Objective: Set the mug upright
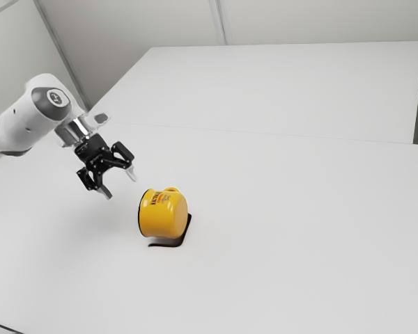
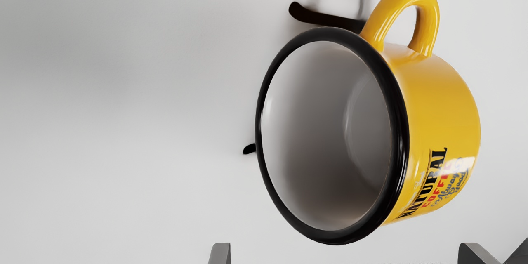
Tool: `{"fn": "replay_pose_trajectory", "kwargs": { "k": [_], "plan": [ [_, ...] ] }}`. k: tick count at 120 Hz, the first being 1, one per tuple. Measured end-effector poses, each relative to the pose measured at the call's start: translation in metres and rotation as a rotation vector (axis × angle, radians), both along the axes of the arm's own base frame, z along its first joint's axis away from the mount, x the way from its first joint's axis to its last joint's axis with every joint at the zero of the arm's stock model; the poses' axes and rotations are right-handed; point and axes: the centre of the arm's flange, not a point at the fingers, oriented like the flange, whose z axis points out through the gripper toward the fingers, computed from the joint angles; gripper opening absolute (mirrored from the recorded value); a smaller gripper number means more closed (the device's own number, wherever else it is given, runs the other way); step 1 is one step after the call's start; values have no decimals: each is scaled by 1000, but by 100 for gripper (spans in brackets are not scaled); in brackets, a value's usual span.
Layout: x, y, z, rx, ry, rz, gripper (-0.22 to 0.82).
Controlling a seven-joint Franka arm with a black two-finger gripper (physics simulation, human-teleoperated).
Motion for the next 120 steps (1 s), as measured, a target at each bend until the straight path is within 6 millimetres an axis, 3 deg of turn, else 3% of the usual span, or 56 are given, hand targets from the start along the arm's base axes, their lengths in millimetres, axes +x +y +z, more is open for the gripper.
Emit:
{"fn": "replay_pose_trajectory", "kwargs": {
  "k": [29, 88, 96, 110, 120],
  "plan": [
    [10, -8, -49, -123, 53, 84, 60],
    [23, -23, -85, -334, 69, 261, 60],
    [24, -23, -83, -344, 65, 270, 52],
    [27, -26, -79, -343, 56, 264, 22],
    [28, -28, -76, -342, 53, 260, 6]
  ]
}}
